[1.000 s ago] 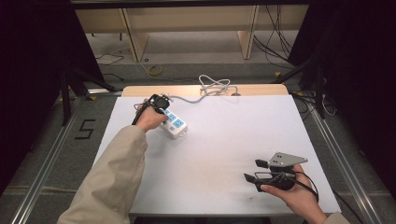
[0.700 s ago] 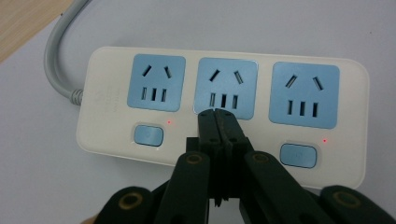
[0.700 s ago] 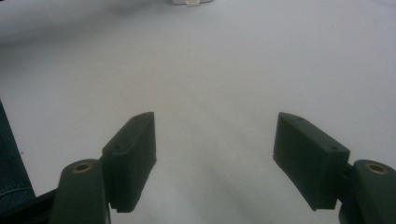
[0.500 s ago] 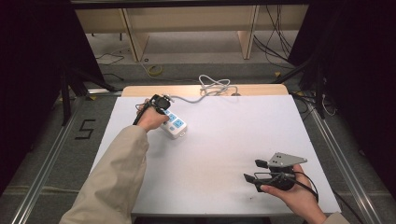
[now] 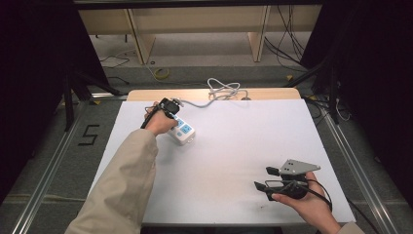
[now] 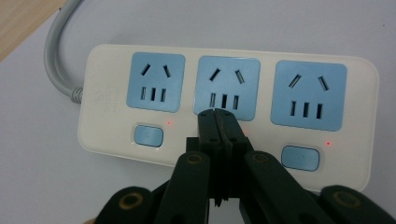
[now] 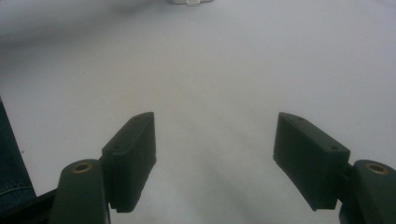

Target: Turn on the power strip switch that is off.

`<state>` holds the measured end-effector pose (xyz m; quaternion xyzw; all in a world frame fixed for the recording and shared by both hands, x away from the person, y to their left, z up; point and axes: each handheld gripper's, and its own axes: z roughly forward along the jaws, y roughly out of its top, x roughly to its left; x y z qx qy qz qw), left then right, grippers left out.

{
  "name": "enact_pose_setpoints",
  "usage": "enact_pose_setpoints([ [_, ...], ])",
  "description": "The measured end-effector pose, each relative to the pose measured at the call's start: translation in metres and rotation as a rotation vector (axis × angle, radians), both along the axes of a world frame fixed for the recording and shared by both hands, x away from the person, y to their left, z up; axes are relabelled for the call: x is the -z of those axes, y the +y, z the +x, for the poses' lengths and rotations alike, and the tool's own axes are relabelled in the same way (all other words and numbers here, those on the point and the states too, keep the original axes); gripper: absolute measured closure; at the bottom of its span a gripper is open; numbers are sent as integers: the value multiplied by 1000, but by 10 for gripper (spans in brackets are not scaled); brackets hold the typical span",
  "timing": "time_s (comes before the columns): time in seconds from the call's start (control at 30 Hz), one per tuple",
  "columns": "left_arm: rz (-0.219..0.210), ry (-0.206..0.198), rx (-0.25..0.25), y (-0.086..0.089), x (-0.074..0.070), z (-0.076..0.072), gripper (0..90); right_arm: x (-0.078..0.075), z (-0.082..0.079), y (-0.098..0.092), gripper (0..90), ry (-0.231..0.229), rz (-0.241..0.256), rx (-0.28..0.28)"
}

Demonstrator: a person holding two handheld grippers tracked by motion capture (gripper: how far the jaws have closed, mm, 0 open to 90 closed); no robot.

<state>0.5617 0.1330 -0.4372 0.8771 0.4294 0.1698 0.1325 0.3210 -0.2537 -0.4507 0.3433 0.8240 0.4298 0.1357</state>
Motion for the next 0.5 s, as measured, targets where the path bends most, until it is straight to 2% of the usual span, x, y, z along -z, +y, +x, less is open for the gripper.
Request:
enact_pose_setpoints([
  [0.5, 5, 7, -15, -1, 1, 1, 900, 1, 0, 1, 302, -3, -1, -4],
])
